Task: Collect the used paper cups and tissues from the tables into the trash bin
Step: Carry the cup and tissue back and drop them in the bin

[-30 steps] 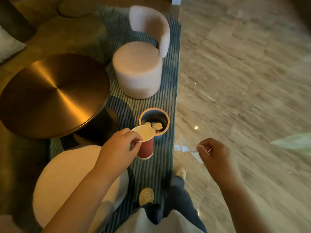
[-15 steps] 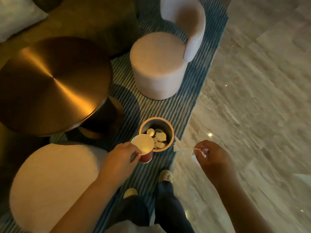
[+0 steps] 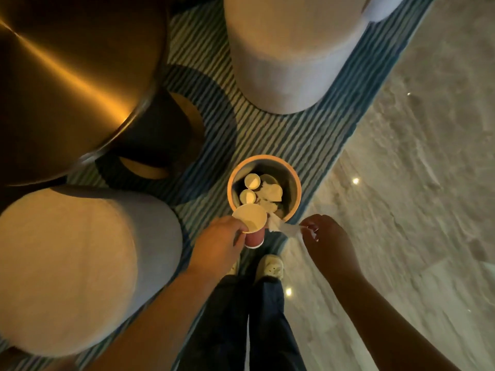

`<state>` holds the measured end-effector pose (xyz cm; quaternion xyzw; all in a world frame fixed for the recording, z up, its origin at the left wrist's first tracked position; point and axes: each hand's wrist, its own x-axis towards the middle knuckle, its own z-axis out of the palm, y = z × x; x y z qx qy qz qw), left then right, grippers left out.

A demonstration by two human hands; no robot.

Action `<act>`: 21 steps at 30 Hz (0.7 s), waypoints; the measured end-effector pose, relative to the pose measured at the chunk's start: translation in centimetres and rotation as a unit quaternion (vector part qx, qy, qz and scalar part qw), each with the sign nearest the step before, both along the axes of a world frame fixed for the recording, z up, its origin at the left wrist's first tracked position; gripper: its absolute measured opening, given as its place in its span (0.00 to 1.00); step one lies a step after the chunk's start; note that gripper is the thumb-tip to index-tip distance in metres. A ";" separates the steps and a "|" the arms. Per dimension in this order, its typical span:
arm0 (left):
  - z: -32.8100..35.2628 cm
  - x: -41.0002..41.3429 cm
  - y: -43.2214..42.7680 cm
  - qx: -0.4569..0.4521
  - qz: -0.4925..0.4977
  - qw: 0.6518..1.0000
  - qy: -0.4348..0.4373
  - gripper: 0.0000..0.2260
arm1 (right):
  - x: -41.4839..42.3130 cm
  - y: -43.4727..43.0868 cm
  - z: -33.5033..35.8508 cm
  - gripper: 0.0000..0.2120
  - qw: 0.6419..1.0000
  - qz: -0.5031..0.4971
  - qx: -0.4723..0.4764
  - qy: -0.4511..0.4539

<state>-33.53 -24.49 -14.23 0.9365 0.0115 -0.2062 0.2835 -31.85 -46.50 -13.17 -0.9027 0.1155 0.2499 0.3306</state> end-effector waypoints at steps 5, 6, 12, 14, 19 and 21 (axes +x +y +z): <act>-8.1 1.6 0.3 -0.005 0.018 1.000 -0.003 0.05 | 1.3 0.9 -9.2 0.08 0.999 -0.037 0.009 0.008; -9.7 2.0 0.3 -0.004 0.018 1.000 -0.007 0.05 | 1.6 1.2 -10.9 0.08 0.999 -0.036 0.009 0.009; -19.1 3.2 -0.2 0.006 -0.015 1.000 0.005 0.06 | 2.0 3.1 -19.7 0.09 0.999 -0.010 0.014 0.042; -21.6 3.3 -0.3 0.011 -0.028 0.999 0.021 0.05 | 1.7 3.6 -22.2 0.09 0.998 -0.024 0.023 0.053; -25.9 3.8 0.2 0.045 -0.070 0.996 0.029 0.06 | 1.8 4.4 -26.7 0.10 0.998 -0.024 0.011 0.065; -26.9 4.0 0.3 0.057 -0.085 0.994 0.038 0.06 | 2.0 4.6 -27.9 0.09 0.996 -0.039 0.020 0.079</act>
